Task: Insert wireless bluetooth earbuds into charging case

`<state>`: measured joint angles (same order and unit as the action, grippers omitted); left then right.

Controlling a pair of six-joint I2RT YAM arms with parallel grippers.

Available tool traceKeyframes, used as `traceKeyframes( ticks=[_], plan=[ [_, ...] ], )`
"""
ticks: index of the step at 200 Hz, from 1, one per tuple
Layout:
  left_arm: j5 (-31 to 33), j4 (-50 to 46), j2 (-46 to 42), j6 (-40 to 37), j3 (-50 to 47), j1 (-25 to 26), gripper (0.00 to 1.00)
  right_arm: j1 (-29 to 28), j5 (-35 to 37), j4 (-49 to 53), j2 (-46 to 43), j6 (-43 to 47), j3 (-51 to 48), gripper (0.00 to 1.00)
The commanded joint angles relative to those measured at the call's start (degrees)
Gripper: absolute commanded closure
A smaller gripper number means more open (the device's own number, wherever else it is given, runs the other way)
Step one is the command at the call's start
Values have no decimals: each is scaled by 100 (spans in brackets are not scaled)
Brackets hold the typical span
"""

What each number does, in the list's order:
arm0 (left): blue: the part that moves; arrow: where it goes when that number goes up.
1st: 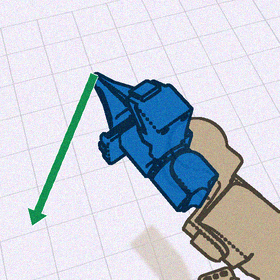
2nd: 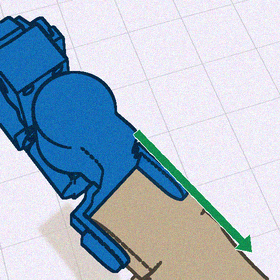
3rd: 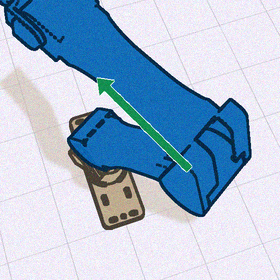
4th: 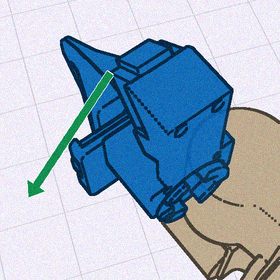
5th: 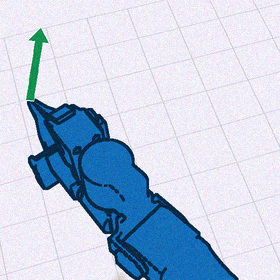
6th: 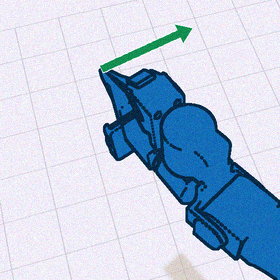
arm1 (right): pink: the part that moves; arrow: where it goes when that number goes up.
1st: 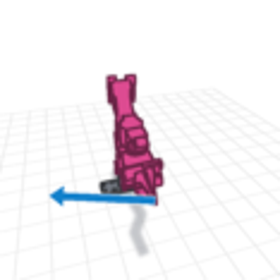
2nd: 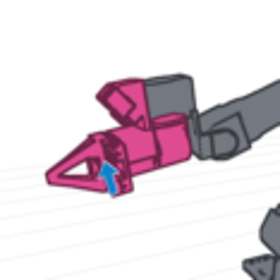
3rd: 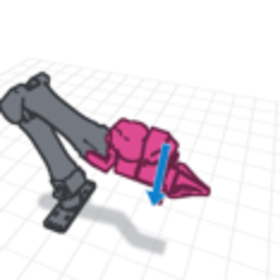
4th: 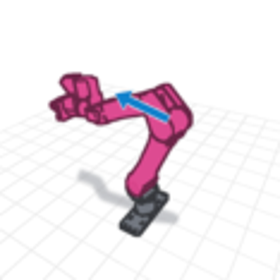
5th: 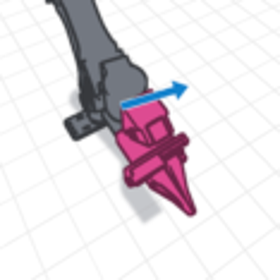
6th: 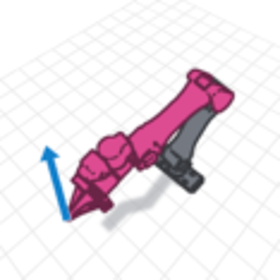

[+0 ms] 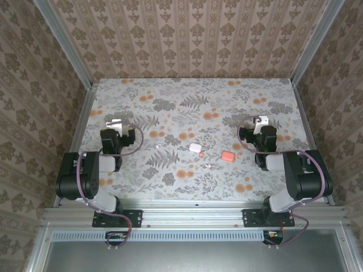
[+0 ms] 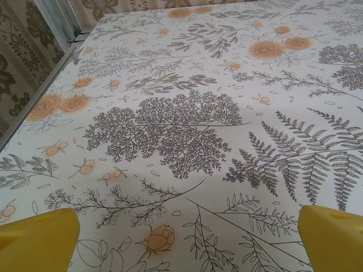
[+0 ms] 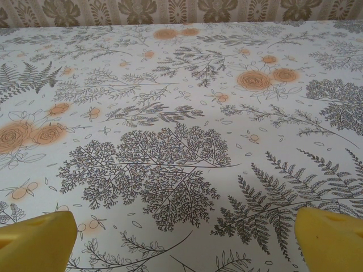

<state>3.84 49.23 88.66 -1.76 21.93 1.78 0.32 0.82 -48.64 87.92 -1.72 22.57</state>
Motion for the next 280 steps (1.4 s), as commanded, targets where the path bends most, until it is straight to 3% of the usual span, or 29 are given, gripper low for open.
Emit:
traceKeyframes(
  ticks=[1,19,51,89,125,160,206,246,280],
  plan=[
    [-70,-31,-93,-110,131,-33,0,-32,-45,114,-103,-14,142,0],
    [-85,-500,-352,-122,291,-14,0,-40,-107,832,-410,13,395,0],
    [-54,-1933,-1161,-151,733,81,3,-51,-80,3260,-1174,-154,1333,0],
    [65,-3975,-2015,509,1492,296,7,-267,34,5818,-1569,-542,2547,0],
    [240,-5948,-2162,772,2353,825,10,-974,304,8378,-1267,-813,3992,0],
    [467,-7185,-2056,1403,2794,1125,10,-1852,284,9995,-497,-1365,5053,0],
    [554,-7603,-1957,2183,2645,1225,11,-2743,-136,10614,612,-2172,5985,5],
    [731,-7607,-1487,2251,2648,1358,11,-3178,-553,10768,1690,-2868,6650,16],
    [779,-7626,-1159,2214,2761,1535,10,-3453,-691,10632,2319,-3460,7035,17]
  ],
)
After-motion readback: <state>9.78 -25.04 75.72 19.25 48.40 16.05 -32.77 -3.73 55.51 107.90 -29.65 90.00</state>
